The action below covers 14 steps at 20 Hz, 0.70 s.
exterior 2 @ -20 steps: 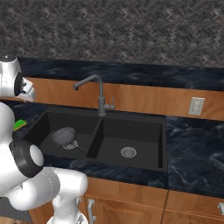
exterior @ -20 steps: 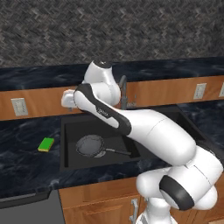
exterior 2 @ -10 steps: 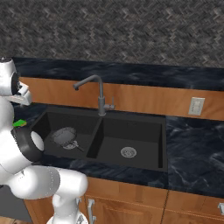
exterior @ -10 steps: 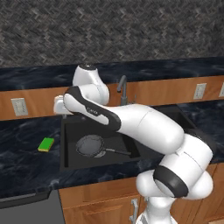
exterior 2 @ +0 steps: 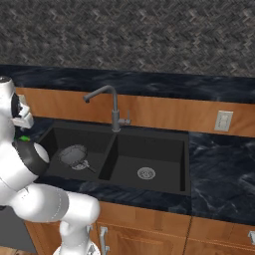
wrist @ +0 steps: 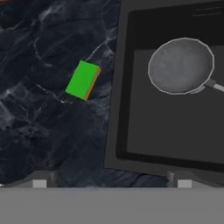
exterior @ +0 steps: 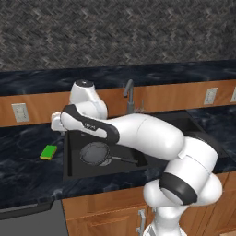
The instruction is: Pick the pan and sponge and place them into the sink. Then turn on the water.
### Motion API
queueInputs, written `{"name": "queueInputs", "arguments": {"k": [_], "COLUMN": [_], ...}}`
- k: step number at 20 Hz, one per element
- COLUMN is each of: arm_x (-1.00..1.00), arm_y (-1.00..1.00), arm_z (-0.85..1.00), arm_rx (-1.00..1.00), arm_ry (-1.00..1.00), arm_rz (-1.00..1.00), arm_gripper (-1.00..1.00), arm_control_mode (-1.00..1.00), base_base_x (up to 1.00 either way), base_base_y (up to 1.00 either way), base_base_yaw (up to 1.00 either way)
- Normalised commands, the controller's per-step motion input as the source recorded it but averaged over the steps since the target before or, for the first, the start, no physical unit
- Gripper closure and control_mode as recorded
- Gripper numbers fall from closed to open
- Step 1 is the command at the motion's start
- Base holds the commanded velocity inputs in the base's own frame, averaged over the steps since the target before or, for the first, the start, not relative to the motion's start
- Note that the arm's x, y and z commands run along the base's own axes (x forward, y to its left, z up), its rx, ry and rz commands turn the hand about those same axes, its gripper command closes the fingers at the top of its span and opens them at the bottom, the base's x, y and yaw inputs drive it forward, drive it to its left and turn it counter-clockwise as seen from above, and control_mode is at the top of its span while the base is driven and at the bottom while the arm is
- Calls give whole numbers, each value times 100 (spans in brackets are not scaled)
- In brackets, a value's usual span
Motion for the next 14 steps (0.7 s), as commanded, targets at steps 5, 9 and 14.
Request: {"name": "queueInputs", "arguments": {"k": [5,9,14], "arm_x": [0,2,15], "arm_y": [21,19,15], "arm_z": [-44,-41,-32], "arm_rx": [0,0,0], "arm_ry": [0,0,0], "arm_rz": [-3,-4,-3], "arm_gripper": [-100,-100,-100], "arm_control_mode": [-100,-100,-100], "base_base_x": [0,0,0], "base_base_y": [0,0,0], "base_base_yaw": [0,0,0]}}
